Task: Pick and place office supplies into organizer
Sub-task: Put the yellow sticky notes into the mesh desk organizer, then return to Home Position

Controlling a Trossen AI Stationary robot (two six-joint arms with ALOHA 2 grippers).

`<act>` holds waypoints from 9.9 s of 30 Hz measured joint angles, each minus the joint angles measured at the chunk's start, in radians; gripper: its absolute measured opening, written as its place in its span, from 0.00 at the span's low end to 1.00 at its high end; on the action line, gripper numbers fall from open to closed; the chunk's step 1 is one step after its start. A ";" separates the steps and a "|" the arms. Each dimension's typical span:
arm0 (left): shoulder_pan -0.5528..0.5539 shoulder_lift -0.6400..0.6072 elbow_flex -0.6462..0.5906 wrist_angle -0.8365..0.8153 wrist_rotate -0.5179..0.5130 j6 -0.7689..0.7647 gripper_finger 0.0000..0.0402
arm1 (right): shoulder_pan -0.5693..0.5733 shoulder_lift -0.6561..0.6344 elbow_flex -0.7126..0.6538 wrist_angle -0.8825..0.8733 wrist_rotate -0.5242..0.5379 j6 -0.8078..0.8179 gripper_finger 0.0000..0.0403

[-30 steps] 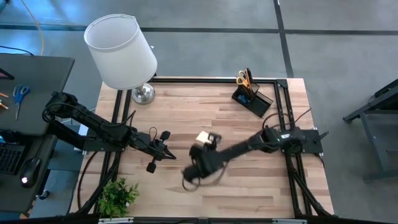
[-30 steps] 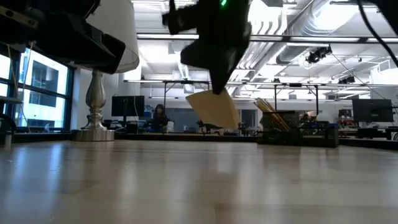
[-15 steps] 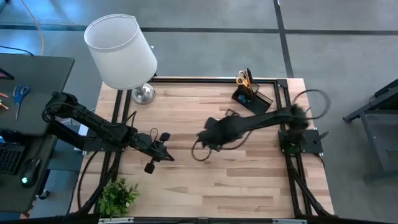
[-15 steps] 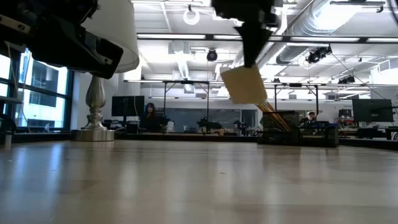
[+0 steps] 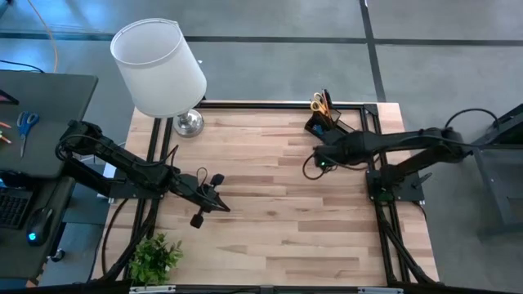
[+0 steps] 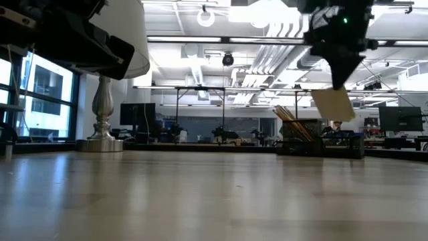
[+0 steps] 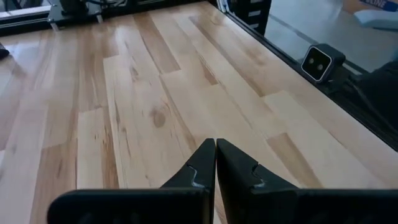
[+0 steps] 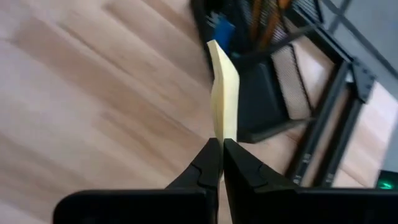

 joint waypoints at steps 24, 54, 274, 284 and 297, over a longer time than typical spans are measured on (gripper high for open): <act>0.000 0.000 0.000 -0.004 -0.003 0.024 0.01 | -0.255 -0.012 -0.264 0.179 0.171 -0.492 0.00; 0.000 0.000 0.000 -0.005 -0.003 0.033 0.01 | -0.416 -0.010 -0.357 0.449 0.028 -0.732 0.18; 0.282 -1.146 -0.355 -0.320 0.063 -0.108 0.01 | -0.083 -1.321 -1.051 1.235 -0.320 -0.781 0.00; 0.282 -1.121 -0.354 -0.332 0.009 -0.116 0.00 | -0.073 -1.323 -1.054 1.243 -0.359 -0.781 0.00; 0.282 -1.122 -0.354 -0.331 0.014 -0.104 0.00 | -0.022 -1.322 -1.054 1.242 -0.358 -0.777 0.00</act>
